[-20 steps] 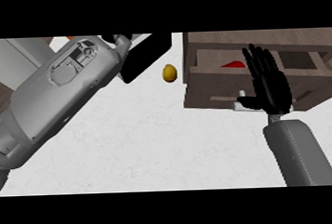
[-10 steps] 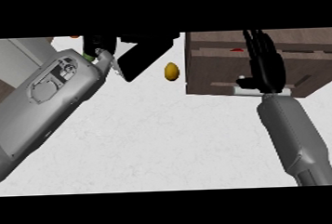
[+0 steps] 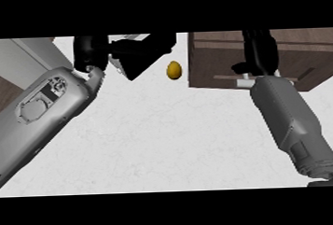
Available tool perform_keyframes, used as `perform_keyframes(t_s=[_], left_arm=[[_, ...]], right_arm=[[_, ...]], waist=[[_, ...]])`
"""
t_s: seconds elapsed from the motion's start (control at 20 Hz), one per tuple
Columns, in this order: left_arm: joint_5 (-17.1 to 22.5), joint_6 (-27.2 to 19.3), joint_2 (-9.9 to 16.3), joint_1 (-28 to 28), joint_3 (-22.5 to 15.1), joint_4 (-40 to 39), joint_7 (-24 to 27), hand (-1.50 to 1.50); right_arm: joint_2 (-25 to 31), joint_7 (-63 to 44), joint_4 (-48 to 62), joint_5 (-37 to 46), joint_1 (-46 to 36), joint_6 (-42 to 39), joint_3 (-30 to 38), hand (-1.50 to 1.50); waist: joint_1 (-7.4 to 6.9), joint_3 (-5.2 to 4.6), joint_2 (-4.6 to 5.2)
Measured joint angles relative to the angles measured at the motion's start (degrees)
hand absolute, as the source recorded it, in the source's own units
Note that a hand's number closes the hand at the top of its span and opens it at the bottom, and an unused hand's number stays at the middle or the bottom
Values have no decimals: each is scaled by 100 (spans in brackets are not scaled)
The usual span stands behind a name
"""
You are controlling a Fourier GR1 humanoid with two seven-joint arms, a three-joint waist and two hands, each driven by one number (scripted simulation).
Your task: Pick up the can, place it into the drawer and close the drawer
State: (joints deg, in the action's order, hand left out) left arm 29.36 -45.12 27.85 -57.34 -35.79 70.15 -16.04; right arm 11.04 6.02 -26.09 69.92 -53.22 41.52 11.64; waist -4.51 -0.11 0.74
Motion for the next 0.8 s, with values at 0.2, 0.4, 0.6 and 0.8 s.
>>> perform_keyframes(t_s=[0.2, 0.4, 0.6, 0.8], left_arm=[[-78, 37, 72, 289, 34, 203, 103, -150], [-149, 48, 142, 613, 11, 484, 143, -150], [-199, 110, 216, 768, 74, 612, 172, -150], [-246, 145, 247, 901, 108, 733, 208, -150]], right_arm=[[61, -39, 486, 71, -350, 81, 63, -150], [112, -67, 836, 97, -583, 112, 129, -150], [138, -40, 1098, 82, -792, 80, 198, -150], [178, 257, 1231, -72, -902, -7, 340, -150]], waist=[[1, 4, 24], [-8, 8, 33], [20, 20, 58], [20, 25, 82]])
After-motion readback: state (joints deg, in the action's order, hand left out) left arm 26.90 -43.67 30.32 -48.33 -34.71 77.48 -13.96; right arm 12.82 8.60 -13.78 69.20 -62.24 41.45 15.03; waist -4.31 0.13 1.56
